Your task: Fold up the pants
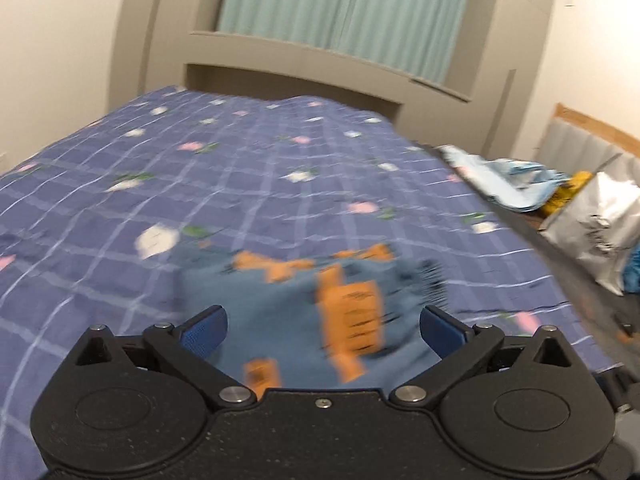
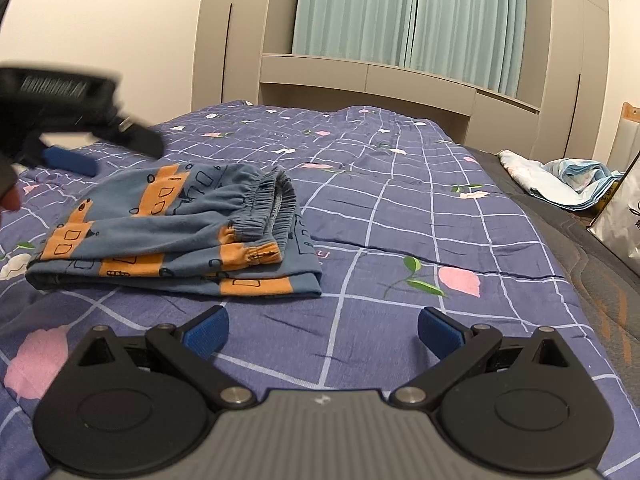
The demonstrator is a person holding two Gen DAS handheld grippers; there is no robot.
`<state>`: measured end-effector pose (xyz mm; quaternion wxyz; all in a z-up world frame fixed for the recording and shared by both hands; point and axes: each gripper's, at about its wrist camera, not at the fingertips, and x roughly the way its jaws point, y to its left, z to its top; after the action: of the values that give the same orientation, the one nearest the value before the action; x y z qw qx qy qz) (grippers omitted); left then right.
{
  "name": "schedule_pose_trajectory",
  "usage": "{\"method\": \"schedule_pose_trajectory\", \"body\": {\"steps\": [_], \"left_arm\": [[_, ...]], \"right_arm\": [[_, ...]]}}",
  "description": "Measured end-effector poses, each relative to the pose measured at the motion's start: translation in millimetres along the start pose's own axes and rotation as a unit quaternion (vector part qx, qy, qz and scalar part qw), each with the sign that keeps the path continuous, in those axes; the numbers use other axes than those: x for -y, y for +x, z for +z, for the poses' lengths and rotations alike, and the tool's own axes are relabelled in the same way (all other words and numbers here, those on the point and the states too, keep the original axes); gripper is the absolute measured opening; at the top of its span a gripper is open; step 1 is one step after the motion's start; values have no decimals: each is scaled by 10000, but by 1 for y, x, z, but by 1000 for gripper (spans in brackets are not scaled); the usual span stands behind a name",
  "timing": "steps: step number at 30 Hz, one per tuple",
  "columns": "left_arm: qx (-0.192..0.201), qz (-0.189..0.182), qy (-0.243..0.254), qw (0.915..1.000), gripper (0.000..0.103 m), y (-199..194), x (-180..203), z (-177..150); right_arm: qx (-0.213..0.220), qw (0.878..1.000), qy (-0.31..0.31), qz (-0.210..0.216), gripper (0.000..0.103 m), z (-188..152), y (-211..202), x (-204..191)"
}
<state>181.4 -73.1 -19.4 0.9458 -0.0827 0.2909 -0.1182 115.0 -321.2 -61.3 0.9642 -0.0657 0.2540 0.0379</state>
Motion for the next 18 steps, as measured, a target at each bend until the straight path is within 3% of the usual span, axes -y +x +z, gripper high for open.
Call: {"method": "schedule_pose_trajectory", "body": {"steps": [4,9,13,18], "left_arm": [[-324,268,-303,9987,102,3,-22,-14],[-654,269,-412,9966,102,6,-34,-37],[-637,174,-544,9963,102,4,-40,-48],[-648,132,-512,9965,102,4,-40,-49]], "right_arm": [[105,9996,264,52,103,6,-2,2],[255,9984,434,240,103,27,5,-4],[228,9990,276,285,103,45,23,-19],[-64,9993,373,12,103,55,49,-28]]}}
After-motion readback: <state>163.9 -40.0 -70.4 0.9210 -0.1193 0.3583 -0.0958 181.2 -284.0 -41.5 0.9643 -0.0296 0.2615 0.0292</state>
